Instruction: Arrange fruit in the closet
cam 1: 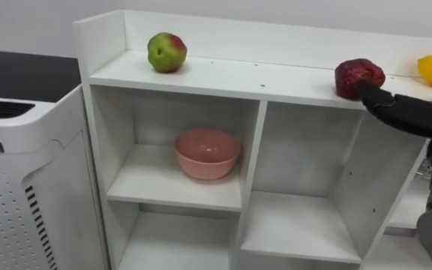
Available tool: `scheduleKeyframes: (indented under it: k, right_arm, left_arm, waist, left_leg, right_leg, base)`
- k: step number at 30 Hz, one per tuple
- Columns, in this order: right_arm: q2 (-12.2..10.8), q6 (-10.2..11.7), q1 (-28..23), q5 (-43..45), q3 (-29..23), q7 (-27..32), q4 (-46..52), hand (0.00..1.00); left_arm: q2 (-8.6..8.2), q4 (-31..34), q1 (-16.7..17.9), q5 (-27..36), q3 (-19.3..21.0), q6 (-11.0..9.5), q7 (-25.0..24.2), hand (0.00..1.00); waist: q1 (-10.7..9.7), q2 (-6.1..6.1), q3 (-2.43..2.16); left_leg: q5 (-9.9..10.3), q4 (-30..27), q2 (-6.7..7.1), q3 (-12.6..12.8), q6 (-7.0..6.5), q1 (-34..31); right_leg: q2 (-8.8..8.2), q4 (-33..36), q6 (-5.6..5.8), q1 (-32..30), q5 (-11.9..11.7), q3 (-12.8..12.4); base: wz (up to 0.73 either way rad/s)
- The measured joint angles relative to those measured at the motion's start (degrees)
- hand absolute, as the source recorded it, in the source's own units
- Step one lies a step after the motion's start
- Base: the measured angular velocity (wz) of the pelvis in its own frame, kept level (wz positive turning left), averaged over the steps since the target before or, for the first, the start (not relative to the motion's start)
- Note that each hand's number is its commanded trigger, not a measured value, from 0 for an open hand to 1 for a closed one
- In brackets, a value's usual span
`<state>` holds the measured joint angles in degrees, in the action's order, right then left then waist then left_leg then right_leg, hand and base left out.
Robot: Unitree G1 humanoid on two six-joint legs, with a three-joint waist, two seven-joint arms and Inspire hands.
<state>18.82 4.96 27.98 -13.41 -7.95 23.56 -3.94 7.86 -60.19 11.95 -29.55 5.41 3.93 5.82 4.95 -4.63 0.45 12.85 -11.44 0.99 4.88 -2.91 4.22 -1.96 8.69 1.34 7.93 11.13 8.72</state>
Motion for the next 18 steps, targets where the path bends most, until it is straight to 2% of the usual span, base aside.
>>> scheduleKeyframes:
  k: [5,10,12,14,18]
  right_arm:
    - [0.2,-0.1,1.1,-0.2,0.0,-1.8,-2.4,0.00]
    - [1.4,-2.1,3.7,0.0,0.1,-5.3,-5.2,0.00]
    - [1.9,-2.5,4.6,0.0,0.1,-6.3,-5.8,0.00]
    - [3.8,-2.9,6.6,0.0,1.4,-7.3,-8.9,0.00]
    - [6.4,-3.8,7.7,0.1,3.3,-8.4,-10.5,0.00]
  left_arm:
    - [0.01,-0.1,-0.3,0.0,0.1,0.2,-0.4,0.00]
    - [0.03,0.2,-0.9,0.0,1.3,0.9,-1.6,0.00]
    - [0.21,0.5,-1.1,0.0,1.8,1.0,-1.9,0.00]
    - [0.79,0.5,-1.1,0.0,1.8,1.1,-2.4,0.00]
    - [1.07,0.5,-1.1,0.0,1.8,1.2,-2.6,0.00]
  waist:
    - [0.2,-0.05,-0.03]
    - [0.4,-0.34,-0.19]
    - [0.4,-0.90,-0.41]
    - [0.4,-1.87,-0.69]
    - [0.8,-2.92,-0.66]
  left_leg:
    - [0.0,0.0,-0.03,-0.2,0.01,0.3]
    - [0.0,0.1,-0.06,-0.1,0.07,0.1]
    - [-0.1,0.1,-0.13,-0.1,0.14,-0.1]
    - [-0.1,0.1,-0.21,-0.2,0.19,-0.1]
    - [-0.1,0.1,-0.21,-0.2,0.19,0.4]
  right_leg:
    - [0.05,0.0,0.00,0.2,0.0,-0.7]
    - [0.06,0.0,0.00,-0.2,0.0,-0.5]
    - [0.07,0.0,0.00,-0.6,0.0,0.0]
    - [0.12,0.0,-0.03,-0.3,0.0,0.7]
    - [0.10,0.0,-0.03,0.2,0.0,0.8]
  base:
    - [-0.01]
    - [-0.03]
    - [-0.04]
    - [0.00]
    - [0.00]
